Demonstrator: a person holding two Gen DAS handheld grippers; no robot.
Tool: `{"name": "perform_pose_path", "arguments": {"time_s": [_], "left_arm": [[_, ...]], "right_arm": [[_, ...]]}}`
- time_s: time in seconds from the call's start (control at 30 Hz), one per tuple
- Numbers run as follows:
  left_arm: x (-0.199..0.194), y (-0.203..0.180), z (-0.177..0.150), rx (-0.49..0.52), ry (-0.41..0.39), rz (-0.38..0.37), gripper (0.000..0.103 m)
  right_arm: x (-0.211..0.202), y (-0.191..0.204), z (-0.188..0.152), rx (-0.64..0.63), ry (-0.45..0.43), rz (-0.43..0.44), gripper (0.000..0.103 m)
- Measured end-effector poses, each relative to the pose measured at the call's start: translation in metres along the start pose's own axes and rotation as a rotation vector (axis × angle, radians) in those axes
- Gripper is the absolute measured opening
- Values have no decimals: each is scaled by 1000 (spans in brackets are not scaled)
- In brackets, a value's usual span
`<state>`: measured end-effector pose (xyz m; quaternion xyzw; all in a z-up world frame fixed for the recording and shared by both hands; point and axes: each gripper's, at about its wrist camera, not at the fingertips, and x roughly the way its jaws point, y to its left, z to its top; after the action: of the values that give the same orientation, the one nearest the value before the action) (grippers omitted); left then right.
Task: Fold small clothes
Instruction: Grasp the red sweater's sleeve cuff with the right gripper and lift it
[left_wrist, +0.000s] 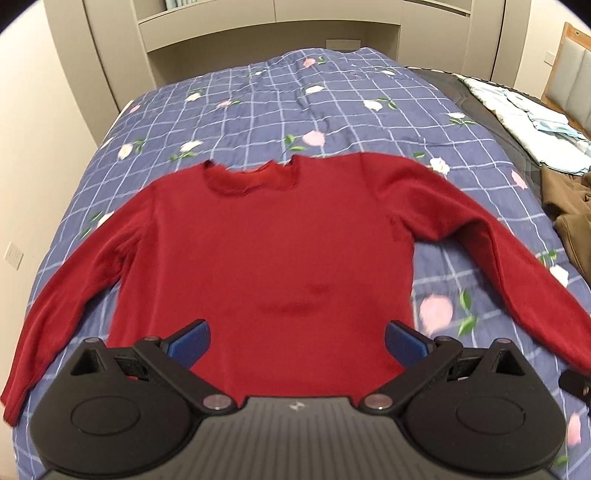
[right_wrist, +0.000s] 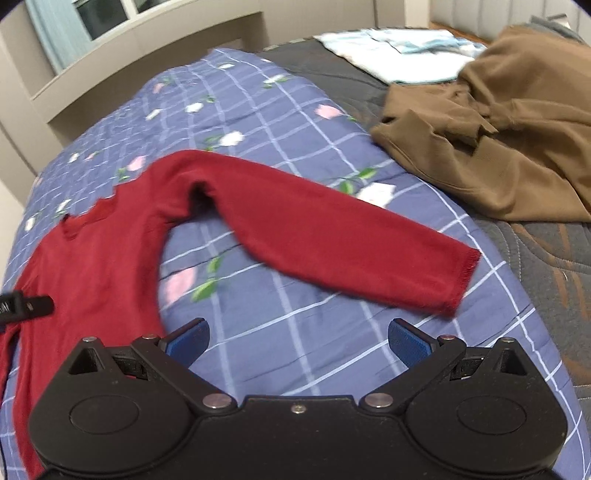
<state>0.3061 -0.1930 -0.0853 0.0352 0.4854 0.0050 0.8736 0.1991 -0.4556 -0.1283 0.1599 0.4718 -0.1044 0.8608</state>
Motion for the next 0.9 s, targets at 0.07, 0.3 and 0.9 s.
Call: {"name": "perform_pose_path", "arguments": {"time_s": [0.07,0.3,0.9], "left_arm": [[10,-9,11,7,-3,-1,102],[47,-40,42,102,-24,2,103],[153,-69,99,247,-205,-69,103]], "right_arm": [[11,-9,6,14,22,-15,103],[29,-34,7,134,15,-22,103],[60,-95,-37,759,-296,-34,67]]}}
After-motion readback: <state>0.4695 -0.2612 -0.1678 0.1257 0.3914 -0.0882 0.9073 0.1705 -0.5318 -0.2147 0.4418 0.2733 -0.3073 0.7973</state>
